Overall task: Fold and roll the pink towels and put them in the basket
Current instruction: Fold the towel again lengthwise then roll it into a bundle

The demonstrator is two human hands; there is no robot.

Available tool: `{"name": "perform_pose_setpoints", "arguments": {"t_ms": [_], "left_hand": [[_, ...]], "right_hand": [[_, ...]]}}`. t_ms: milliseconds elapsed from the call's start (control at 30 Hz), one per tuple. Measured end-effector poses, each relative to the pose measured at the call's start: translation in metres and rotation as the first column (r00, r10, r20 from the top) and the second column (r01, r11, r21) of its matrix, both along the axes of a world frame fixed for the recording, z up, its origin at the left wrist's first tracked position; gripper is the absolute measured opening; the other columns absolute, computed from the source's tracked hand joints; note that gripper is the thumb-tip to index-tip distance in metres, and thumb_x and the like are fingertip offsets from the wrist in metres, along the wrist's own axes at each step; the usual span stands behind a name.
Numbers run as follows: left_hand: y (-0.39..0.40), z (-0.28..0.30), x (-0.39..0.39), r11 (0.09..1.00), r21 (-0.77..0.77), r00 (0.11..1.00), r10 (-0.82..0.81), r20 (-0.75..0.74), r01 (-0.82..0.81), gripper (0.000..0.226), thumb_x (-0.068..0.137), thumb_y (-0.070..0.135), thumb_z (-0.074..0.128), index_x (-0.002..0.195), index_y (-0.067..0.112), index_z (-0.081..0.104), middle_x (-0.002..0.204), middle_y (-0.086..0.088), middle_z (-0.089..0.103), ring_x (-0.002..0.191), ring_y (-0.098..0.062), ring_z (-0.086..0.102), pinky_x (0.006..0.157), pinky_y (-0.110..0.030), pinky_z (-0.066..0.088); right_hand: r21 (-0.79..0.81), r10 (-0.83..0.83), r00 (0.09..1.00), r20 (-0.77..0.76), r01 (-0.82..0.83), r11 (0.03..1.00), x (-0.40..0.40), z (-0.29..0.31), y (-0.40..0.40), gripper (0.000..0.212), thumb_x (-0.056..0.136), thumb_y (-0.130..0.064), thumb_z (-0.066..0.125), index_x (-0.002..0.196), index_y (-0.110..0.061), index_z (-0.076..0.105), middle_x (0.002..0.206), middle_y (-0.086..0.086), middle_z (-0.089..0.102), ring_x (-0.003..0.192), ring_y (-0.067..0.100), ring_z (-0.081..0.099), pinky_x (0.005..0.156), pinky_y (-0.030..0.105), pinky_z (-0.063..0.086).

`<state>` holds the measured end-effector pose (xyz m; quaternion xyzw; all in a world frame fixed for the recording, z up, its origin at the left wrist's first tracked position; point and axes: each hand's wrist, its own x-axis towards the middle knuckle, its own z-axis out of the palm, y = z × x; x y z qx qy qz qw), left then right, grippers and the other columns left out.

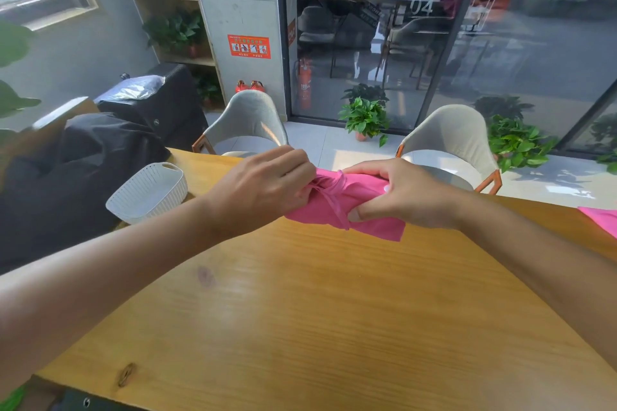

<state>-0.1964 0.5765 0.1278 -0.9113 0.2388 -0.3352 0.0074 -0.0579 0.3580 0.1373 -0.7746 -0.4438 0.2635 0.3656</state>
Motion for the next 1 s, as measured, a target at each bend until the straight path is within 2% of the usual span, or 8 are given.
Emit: {"name": "perform_pose_setpoints", "arguments": {"t_ms": [167,300,467,600,667,767,900,1000], "left_hand": [[0.039,0.001,-0.01,0.99,-0.128,0.997,0.049,-0.067,-0.057,0.01,0.086,-0.008,0.056,0.081,0.0,0.059,0.078,-0.009,0.055,0.068,-0.028,0.051,0.057,-0.046,0.048],[0.088,0.01,-0.019,0.998,-0.055,0.994,0.012,-0.113,-0.018,0.01,0.089,-0.005,0.055,0.082,-0.001,0.061,0.083,-0.01,0.06,0.073,-0.029,0.052,0.064,-0.045,0.049],[0.162,0.006,-0.035,0.998,-0.06,0.984,-0.015,-0.18,0.004,0.006,0.086,-0.005,0.061,0.088,0.0,0.064,0.089,-0.009,0.065,0.079,-0.028,0.056,0.072,-0.04,0.051],[0.21,-0.012,-0.048,0.949,-0.303,0.96,-0.002,-0.28,-0.086,0.039,0.085,0.005,0.062,0.123,0.011,0.062,0.105,-0.002,0.062,0.095,-0.019,0.056,0.087,-0.033,0.048],[0.233,-0.02,-0.052,0.941,-0.327,0.944,-0.034,-0.328,-0.08,0.04,0.091,0.025,0.066,0.129,0.014,0.06,0.115,-0.003,0.057,0.107,-0.025,0.055,0.094,-0.036,0.046],[0.264,-0.033,-0.056,0.921,-0.379,0.924,-0.064,-0.378,-0.091,0.068,0.082,0.051,0.08,0.132,0.017,0.05,0.132,-0.002,0.052,0.131,-0.024,0.047,0.109,-0.035,0.04],[0.302,-0.046,-0.064,0.812,-0.568,0.907,-0.131,-0.399,-0.132,0.066,0.072,0.043,0.091,0.123,0.025,0.054,0.125,0.008,0.059,0.115,-0.009,0.058,0.096,-0.021,0.045],[0.325,-0.055,-0.073,0.769,-0.625,0.913,-0.148,-0.379,-0.135,0.057,0.07,0.04,0.092,0.114,0.019,0.064,0.117,0.007,0.066,0.11,-0.002,0.06,0.092,-0.023,0.048]], "right_hand": [[0.072,0.033,0.999,-0.004,-0.033,0.997,-0.006,-0.004,0.038,0.05,0.073,-0.025,0.086,0.118,-0.037,0.07,0.106,-0.011,0.073,0.098,0.011,0.069,0.088,0.04,0.058],[0.1,0.089,0.996,0.0,-0.089,0.991,-0.01,-0.002,0.079,0.052,0.078,-0.019,0.083,0.123,-0.039,0.067,0.105,-0.012,0.073,0.097,0.007,0.069,0.08,0.02,0.054],[0.132,0.134,0.99,-0.034,-0.128,0.983,-0.018,-0.01,0.14,0.055,0.081,-0.017,0.082,0.129,-0.036,0.065,0.115,-0.013,0.072,0.106,0.008,0.067,0.086,0.021,0.054],[0.173,0.119,0.987,-0.11,-0.098,0.98,-0.023,-0.023,0.191,0.053,0.082,-0.012,0.081,0.129,-0.033,0.067,0.12,-0.01,0.071,0.11,0.009,0.067,0.086,0.021,0.053],[0.216,0.12,0.974,-0.191,-0.078,0.973,-0.025,-0.027,0.215,0.05,0.083,-0.01,0.08,0.127,-0.03,0.068,0.119,-0.005,0.072,0.11,0.012,0.067,0.085,0.022,0.052],[0.245,0.138,0.944,-0.301,-0.063,0.968,-0.028,-0.032,0.252,0.047,0.083,-0.009,0.078,0.127,-0.022,0.069,0.119,0.002,0.072,0.111,0.016,0.066,0.087,0.024,0.052],[0.153,0.163,0.902,-0.4,-0.11,0.982,-0.036,-0.04,0.298,0.044,0.084,-0.011,0.077,0.126,-0.02,0.067,0.119,0.006,0.07,0.107,0.014,0.066,0.085,0.023,0.052],[-0.057,0.209,0.947,-0.243,-0.229,0.972,-0.04,-0.035,0.329,0.05,0.087,-0.022,0.077,0.131,-0.037,0.058,0.12,-0.012,0.067,0.109,0.004,0.063,0.087,0.021,0.051]]}}
